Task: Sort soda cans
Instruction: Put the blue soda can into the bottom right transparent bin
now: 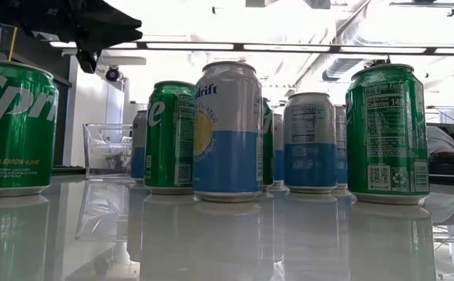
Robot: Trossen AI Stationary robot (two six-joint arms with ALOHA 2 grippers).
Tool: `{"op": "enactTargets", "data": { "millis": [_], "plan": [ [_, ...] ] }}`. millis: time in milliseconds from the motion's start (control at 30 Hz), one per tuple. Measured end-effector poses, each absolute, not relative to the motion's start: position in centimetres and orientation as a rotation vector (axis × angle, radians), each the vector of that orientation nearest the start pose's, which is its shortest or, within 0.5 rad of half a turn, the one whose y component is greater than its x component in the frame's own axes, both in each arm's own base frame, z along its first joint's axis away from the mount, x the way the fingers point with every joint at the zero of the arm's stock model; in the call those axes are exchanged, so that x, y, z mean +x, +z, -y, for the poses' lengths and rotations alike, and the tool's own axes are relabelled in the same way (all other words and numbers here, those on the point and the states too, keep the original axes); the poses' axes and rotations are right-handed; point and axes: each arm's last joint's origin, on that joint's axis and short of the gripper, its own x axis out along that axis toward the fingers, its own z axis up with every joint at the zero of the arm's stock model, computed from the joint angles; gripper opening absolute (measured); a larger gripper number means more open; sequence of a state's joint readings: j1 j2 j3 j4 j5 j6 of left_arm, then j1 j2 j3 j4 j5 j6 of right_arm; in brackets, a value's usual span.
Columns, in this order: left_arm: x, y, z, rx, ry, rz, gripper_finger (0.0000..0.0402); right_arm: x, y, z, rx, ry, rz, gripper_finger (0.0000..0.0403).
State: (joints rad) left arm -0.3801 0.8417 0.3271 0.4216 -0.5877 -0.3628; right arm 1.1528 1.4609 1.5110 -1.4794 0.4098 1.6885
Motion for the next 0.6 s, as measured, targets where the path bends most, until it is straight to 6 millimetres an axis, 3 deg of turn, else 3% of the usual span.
{"op": "enactTargets", "data": {
  "millis": [333,600],
  "plan": [
    [17.2,22.4,5.1,-0.312,0.220,-0.042,0.0065,10.8,28.1,-23.9,0.576,-0.323,-1.177,0.0229],
    [17.2,22.4,5.1,-0.319,0.219,-0.040,0.0065,10.9,25.9,-24.1,0.586,-0.296,-1.186,0.0230]
  ]
}}
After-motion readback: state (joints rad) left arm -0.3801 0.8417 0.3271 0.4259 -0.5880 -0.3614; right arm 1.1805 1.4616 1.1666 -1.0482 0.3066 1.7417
